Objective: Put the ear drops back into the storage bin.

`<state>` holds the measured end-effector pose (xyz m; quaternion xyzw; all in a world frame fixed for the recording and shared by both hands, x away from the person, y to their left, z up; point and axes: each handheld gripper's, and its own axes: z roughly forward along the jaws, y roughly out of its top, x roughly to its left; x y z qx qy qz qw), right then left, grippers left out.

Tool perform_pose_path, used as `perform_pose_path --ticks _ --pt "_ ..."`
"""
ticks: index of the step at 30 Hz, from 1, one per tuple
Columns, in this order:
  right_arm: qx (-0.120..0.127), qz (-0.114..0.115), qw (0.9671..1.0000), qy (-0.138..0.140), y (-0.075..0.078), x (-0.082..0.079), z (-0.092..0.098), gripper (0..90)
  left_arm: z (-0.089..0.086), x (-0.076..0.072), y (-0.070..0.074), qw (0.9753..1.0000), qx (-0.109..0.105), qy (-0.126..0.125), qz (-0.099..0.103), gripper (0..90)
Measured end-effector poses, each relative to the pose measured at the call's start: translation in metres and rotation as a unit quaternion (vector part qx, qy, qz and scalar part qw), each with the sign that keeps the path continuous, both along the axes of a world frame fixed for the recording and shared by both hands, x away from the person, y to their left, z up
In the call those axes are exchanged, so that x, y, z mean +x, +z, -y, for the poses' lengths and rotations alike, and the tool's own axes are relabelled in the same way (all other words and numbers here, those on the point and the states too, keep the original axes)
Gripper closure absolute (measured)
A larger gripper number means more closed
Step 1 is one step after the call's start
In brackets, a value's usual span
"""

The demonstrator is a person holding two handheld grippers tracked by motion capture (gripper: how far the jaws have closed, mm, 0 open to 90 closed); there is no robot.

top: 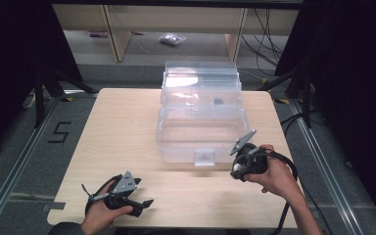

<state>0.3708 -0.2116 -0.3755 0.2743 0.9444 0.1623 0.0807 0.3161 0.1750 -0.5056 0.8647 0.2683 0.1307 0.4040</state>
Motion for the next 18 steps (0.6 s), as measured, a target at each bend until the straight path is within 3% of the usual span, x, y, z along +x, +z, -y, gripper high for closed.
perform_pose_path --ticks 9,18 --pt "0.002 0.005 0.9999 0.016 0.029 0.018 -0.005 60.3 0.000 0.000 0.000 1.0000 0.000 0.000 0.000 15.0" --pt "0.000 0.007 1.0000 0.001 0.050 0.038 -0.006 60.3 0.000 0.000 0.000 1.0000 0.000 0.000 -0.001 15.0"
